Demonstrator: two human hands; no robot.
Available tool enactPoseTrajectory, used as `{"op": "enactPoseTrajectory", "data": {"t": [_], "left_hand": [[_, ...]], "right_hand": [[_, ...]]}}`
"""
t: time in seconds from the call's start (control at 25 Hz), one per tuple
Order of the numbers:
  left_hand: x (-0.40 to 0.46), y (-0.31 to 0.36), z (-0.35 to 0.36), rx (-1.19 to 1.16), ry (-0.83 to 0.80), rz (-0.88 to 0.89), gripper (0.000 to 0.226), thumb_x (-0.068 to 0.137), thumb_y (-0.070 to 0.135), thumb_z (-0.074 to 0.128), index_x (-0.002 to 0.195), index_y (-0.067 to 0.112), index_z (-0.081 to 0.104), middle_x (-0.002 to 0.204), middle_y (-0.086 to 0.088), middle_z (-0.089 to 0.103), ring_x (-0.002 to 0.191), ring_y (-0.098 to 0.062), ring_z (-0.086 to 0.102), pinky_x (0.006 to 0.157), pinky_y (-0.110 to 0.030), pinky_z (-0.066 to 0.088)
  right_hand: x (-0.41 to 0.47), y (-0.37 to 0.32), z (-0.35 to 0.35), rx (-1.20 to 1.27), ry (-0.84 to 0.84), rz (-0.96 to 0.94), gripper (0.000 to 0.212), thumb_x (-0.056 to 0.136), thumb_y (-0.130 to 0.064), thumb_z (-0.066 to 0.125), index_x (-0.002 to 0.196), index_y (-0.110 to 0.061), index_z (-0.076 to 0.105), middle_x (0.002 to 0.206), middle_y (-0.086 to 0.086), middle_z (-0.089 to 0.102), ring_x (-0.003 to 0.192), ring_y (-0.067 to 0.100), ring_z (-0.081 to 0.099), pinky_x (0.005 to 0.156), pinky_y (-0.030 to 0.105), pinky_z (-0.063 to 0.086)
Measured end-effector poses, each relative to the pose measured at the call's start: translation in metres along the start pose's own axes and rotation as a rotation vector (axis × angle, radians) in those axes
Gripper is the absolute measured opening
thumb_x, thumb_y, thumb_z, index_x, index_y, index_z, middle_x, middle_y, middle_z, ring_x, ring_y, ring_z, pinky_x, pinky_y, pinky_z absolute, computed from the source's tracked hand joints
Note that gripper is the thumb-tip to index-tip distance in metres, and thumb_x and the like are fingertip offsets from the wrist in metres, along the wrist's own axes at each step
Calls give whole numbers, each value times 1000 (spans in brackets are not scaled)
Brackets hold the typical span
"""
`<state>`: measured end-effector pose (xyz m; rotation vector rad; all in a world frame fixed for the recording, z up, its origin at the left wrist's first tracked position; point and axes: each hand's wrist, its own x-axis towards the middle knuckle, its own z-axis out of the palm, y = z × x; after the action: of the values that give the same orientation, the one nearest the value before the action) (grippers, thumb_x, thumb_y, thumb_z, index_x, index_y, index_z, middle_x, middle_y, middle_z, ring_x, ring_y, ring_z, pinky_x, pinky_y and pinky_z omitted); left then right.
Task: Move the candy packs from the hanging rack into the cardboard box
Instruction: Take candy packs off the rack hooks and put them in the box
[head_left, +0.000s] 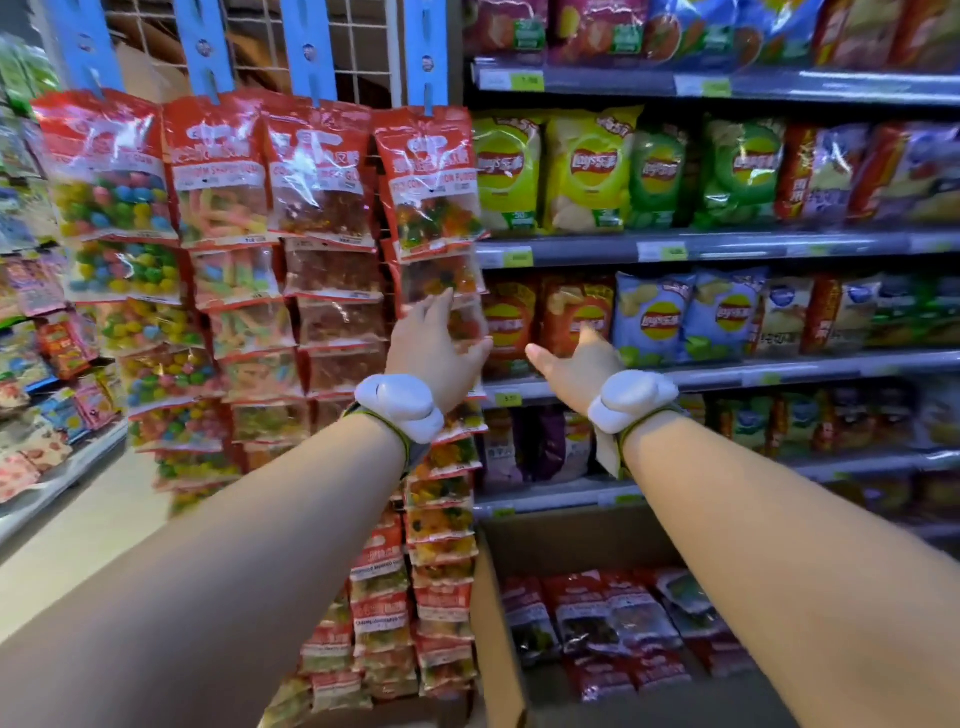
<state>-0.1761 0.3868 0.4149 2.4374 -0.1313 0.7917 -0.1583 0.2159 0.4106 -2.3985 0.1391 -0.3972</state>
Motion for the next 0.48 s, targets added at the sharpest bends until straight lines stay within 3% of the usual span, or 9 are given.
{"op": "enactPoseTrajectory", "data": {"t": [0.24, 0.48], "left_hand": [[-45, 104, 112, -40, -54, -63, 77, 89, 44, 62, 151, 15, 28, 152, -7, 38, 140, -26, 34, 115, -37, 30], [-76, 157, 185, -41, -157, -127, 76, 90, 41, 62, 152, 16, 25, 148, -9, 42, 138, -26, 37, 111, -37, 35]], "right_hand": [[5, 131, -50, -69, -100, 65, 88, 85, -60, 53, 151, -17, 13, 152, 6, 32, 138, 31, 33, 107, 44, 39], [6, 219, -80, -120, -166, 89, 82, 87, -55, 54, 147, -9, 24, 139, 12, 48, 119, 33, 53, 90, 40, 51]]}}
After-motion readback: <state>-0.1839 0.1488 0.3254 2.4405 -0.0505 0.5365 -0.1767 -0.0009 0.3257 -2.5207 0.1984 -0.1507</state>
